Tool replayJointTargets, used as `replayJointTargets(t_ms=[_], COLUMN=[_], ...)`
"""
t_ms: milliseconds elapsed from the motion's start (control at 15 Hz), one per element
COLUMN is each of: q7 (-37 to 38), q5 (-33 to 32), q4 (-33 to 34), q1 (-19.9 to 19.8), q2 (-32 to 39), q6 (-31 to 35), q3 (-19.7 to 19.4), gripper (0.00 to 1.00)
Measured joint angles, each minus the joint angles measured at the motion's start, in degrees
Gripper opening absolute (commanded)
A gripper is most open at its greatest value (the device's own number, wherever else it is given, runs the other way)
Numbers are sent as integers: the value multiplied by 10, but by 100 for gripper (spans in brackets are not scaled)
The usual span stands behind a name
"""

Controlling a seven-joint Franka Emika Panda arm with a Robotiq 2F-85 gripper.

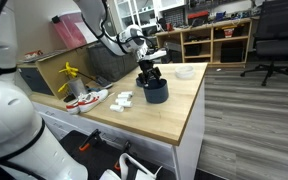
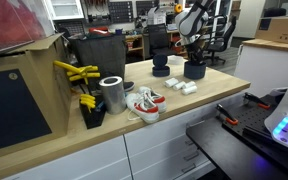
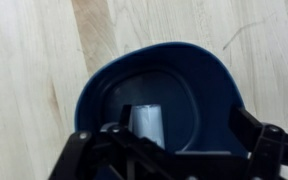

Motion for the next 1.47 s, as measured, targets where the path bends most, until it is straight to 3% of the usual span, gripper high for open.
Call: replayJointTargets(t_ms=[467, 733, 867, 933, 1067, 1267, 1333, 1400, 1467], q7=[-1, -1, -1, -1, -1, 0, 0, 1, 2], q5=[-5, -16, -20, -23, -32, -44, -49, -56, -63], q4=[-14, -27, -35, -38, -45, -58, -62, -66, -70], q1=[0, 0, 0, 0, 0, 0, 0, 0, 0], q2=[4, 4, 4, 4, 5, 9, 10, 11, 13], q6=[29, 58, 79, 88, 106, 137, 147, 157, 169], q3=[0, 0, -1, -1, -2, -4, -5, -7, -9], gripper=[86, 63, 57, 61, 59, 69, 65, 42, 41])
